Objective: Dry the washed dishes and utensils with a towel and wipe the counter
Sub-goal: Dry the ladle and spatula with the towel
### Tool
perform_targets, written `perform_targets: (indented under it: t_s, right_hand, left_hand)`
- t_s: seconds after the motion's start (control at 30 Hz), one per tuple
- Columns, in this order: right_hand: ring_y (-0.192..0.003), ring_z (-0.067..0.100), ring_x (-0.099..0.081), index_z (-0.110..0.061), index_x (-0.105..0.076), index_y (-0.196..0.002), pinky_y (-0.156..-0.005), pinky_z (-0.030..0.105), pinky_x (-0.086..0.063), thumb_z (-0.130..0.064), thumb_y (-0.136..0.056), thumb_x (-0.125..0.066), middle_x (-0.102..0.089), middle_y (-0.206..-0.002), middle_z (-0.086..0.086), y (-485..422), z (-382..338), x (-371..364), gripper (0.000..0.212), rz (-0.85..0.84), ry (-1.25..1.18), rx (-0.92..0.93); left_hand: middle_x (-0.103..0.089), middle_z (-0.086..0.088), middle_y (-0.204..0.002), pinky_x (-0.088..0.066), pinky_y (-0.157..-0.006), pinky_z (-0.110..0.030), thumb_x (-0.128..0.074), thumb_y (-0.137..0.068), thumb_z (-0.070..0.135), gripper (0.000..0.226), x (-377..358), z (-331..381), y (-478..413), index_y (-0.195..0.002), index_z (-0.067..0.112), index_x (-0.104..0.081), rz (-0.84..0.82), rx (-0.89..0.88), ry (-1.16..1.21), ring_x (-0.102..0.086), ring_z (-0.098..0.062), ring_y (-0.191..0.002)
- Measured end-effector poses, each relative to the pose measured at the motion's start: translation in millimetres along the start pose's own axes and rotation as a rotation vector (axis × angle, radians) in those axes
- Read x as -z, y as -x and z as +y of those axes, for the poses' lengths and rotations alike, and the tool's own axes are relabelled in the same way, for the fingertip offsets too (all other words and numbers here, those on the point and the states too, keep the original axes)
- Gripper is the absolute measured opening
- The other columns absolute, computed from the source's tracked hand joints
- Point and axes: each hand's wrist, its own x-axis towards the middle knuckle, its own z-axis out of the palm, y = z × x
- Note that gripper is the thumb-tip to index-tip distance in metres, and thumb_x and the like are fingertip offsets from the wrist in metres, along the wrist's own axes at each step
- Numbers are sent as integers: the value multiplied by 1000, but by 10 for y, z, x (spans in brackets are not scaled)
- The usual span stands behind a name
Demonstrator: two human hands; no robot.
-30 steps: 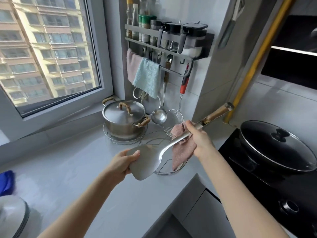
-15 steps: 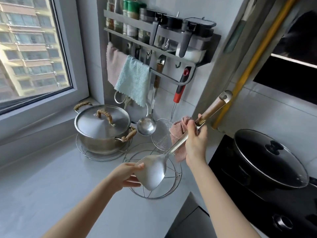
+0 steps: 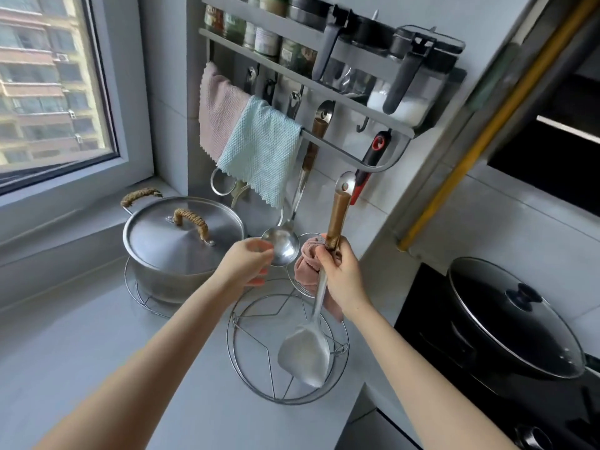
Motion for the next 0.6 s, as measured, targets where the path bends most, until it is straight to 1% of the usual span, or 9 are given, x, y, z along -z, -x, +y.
perform_targets:
  t_s: [0.07,0.1,0.17,0.27,0.37,0.43,0.5,0.57,0.6]
  right_hand:
    - [-94,2,-62,-37,-56,-94,-90,25,-48,-28,-94,-58,-66,-93,-16,-101,16,1,10,-10,34,-20]
    - [-94,1,-61,-37,-55,-94,-90,24,-47,-27,-94,-58,-65,-94,-17,-152,7,8,10,-12,34,-27]
    - [-95,-1,-60,-36,-55,-97,-85,17,-45,-25,-95,-57,-63,-96,-18,-252,-42,19,11,-1,3,-31]
    - [-97,-4,-59,-30,-56,-108,-80,9,-45,-26,-94,-57,-62,-100,-19,-397,-141,23,14,9,-29,-20]
    - [-97,-8,-58,-24,-57,-115,-82,9,-46,-25,-94,-58,-62,-103,-19,-519,-239,20,20,22,-43,3]
    - [-96,-10,-57,-23,-57,-116,-84,9,-46,-25,-94,-57,-62,-102,-20,-580,-305,21,22,29,-48,17]
    - [-95,-11,-56,-23,-57,-118,-82,6,-44,-27,-94,-57,-61,-103,-21,-631,-358,32,24,37,-50,28]
    - [-97,-10,-56,-23,-56,-117,-79,3,-44,-28,-95,-56,-61,-105,-20,-672,-402,37,23,47,-61,32]
    - [-99,-8,-56,-23,-57,-117,-80,3,-44,-27,-95,-56,-62,-107,-18,-693,-414,36,23,52,-72,34]
  left_hand:
    - [-65,-12,-109,-57,-80,-37,-57,-92,14,18,-7,161,-21,-109,17,-63,-1,-44,4,-63,-23,-92]
    - [-65,-11,-110,-57,-81,-37,-57,-92,14,18,-11,229,-30,-109,18,-63,-8,-62,9,-64,-24,-95]
    - [-66,-10,-111,-57,-80,-35,-57,-92,13,19,-17,352,-47,-108,20,-63,-30,-86,24,-65,-27,-99]
    - [-66,-13,-110,-57,-81,-36,-56,-92,12,20,-16,482,-73,-107,23,-63,-65,-120,41,-65,-24,-93]
    - [-66,-16,-110,-56,-85,-41,-56,-91,10,21,-5,590,-87,-106,23,-63,-74,-154,73,-64,-23,-92]
    - [-66,-14,-109,-57,-84,-39,-56,-91,10,22,12,651,-107,-108,22,-63,-68,-158,95,-64,-21,-91]
    - [-66,-13,-109,-58,-80,-35,-56,-91,10,23,39,705,-138,-110,21,-63,-63,-158,110,-63,-21,-89]
    - [-66,-12,-110,-58,-75,-31,-57,-91,10,23,78,753,-166,-111,20,-63,-57,-155,126,-63,-22,-90]
    - [-65,-11,-109,-58,-74,-30,-57,-91,10,24,99,767,-181,-112,19,-63,-49,-157,141,-64,-22,-91]
